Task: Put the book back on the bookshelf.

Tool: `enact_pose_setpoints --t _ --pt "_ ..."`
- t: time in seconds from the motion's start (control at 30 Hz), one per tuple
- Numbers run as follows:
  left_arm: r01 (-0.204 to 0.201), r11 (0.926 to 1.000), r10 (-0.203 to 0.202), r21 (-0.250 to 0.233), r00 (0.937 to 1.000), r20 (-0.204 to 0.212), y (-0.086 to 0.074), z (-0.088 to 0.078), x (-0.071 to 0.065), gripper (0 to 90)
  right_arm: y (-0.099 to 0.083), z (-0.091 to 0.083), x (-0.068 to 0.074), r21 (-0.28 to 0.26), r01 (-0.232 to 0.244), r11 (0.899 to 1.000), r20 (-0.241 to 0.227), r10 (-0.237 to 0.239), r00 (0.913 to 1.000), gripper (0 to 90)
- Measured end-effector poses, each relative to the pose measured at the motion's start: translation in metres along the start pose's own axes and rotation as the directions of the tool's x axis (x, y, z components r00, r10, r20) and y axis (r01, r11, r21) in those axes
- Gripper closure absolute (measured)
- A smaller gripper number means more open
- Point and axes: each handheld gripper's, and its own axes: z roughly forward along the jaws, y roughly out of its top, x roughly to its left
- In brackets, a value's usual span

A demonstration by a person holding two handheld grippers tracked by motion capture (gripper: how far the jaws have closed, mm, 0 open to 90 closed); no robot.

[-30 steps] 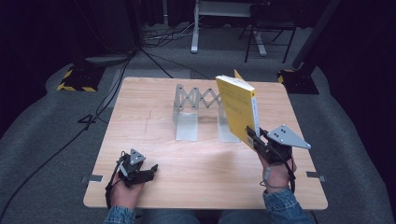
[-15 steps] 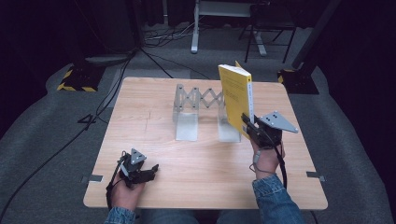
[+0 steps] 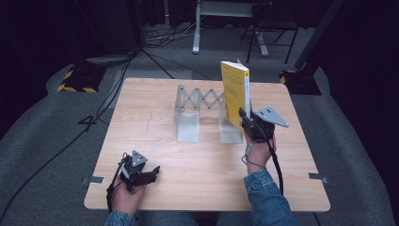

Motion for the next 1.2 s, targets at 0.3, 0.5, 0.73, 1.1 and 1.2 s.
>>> enact_pose_setpoints --t 0.3,0.5,0.73,1.1,1.2 --pt "0.004 1.0 -0.004 0.0 1.0 0.0 0.0 0.0 0.0 27.1 -0.008 0.013 -0.001 0.012 -0.029 0.999 0.02 0.029 0.9994 76.4" --pt "0.003 1.0 -0.003 0.001 1.0 -0.002 0.0 0.0 0.0 27.1 -0.011 0.016 0.0 0.015 -0.031 0.999 0.023 0.031 0.9993 76.2" --pt "0.005 1.0 -0.005 0.001 1.0 -0.002 0.001 0.001 0.0 27.0 -0.016 0.018 0.002 0.04 -0.026 0.999 0.019 0.026 0.9995 75.8" --pt "0.004 1.0 -0.004 0.001 1.0 -0.004 0.001 0.001 0.0 27.0 -0.038 0.024 0.01 0.14 -0.004 0.99 -0.016 0.007 0.9998 74.5" --pt "0.004 1.0 -0.004 0.001 1.0 -0.004 0.001 0.001 0.0 27.0 -0.043 0.026 0.013 0.161 0.001 0.987 -0.024 0.003 0.9997 74.1"
